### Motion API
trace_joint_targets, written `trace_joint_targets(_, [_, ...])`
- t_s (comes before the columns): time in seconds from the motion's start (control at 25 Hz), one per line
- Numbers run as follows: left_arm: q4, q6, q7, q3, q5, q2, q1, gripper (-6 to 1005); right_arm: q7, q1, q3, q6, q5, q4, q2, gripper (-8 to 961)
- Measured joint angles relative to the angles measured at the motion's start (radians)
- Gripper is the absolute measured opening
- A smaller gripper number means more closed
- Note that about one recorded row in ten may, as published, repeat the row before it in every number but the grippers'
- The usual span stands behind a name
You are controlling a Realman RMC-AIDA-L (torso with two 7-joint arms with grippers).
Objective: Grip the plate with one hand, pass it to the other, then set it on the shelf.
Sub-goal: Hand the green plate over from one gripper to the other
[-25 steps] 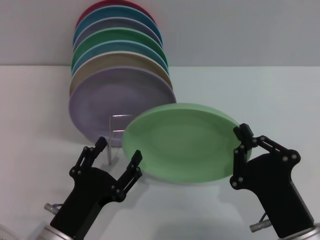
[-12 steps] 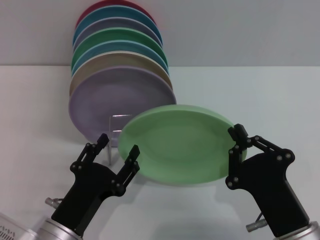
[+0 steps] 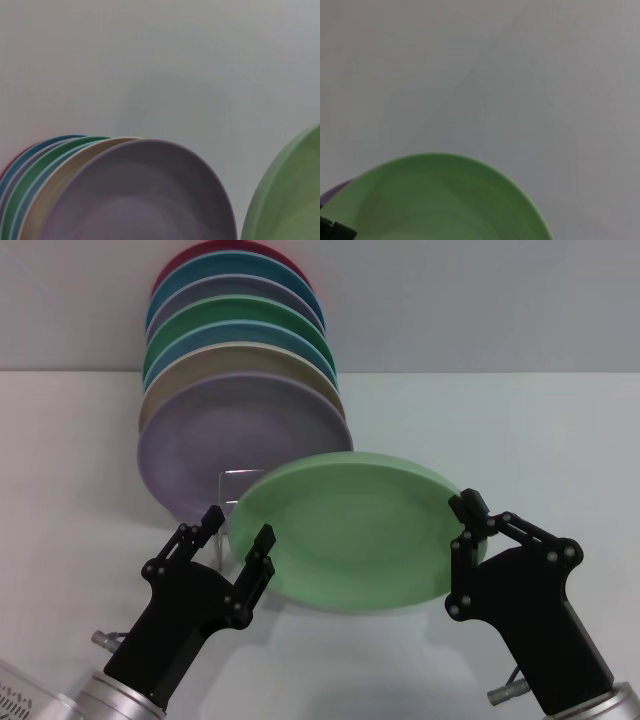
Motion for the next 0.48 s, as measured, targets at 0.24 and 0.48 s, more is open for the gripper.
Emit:
trace_joint_targets(0.24, [0.000,0.000,0.003,0.000,-0.001,0.000,-0.002,562,0.000,0.001,0.000,0.007,0.000,-0.001,0.000,15])
trace_joint_targets(0.48, [0.000,-0.001,0.008,0.000,-0.001,0.000,-0.002,350,-0.006,0.001,0.000,0.009,0.000,0.000,0.000,15])
